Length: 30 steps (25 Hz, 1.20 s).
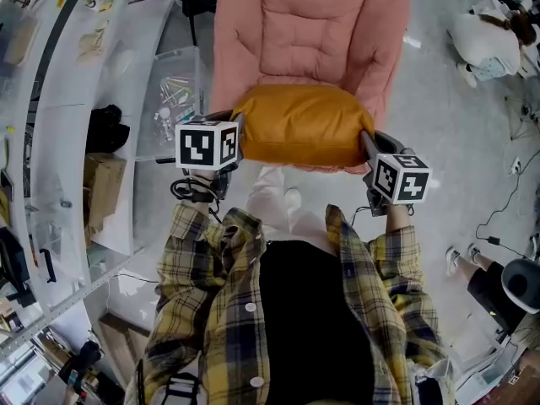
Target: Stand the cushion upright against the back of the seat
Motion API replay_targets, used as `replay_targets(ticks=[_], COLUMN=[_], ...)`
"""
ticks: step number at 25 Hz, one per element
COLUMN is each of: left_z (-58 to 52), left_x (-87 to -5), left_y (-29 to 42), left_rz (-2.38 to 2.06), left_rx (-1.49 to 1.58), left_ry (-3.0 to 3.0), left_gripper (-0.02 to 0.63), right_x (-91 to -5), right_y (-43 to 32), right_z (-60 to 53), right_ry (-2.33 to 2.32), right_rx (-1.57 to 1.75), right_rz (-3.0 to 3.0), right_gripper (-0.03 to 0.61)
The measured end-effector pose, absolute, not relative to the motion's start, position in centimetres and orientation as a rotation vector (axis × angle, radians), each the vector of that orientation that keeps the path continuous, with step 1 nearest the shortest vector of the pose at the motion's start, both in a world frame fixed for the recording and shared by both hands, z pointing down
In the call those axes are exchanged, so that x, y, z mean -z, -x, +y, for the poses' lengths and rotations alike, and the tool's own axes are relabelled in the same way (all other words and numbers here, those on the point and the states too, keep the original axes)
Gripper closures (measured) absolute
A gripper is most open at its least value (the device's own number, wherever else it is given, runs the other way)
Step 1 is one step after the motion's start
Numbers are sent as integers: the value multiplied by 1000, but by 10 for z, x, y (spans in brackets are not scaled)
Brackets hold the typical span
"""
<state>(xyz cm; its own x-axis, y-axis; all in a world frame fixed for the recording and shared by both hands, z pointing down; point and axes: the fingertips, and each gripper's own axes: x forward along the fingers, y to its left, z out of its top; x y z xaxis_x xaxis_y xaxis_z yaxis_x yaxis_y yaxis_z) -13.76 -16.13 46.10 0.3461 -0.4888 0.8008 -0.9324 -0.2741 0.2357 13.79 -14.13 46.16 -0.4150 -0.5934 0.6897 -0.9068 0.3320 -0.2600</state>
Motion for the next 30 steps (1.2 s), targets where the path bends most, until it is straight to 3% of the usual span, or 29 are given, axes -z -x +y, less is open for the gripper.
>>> replay_targets(ticks=[30], left_z=[-454], left_x=[-451], left_y=[122], left_rz=[-1393], left_rx=[-695], left_ry=[-2078], left_gripper=[529], right_x=[-467], right_y=[-165], right_z=[-423], right_ry=[-1660], right_rx=[-1018], right_rz=[-2094], right_gripper=[511])
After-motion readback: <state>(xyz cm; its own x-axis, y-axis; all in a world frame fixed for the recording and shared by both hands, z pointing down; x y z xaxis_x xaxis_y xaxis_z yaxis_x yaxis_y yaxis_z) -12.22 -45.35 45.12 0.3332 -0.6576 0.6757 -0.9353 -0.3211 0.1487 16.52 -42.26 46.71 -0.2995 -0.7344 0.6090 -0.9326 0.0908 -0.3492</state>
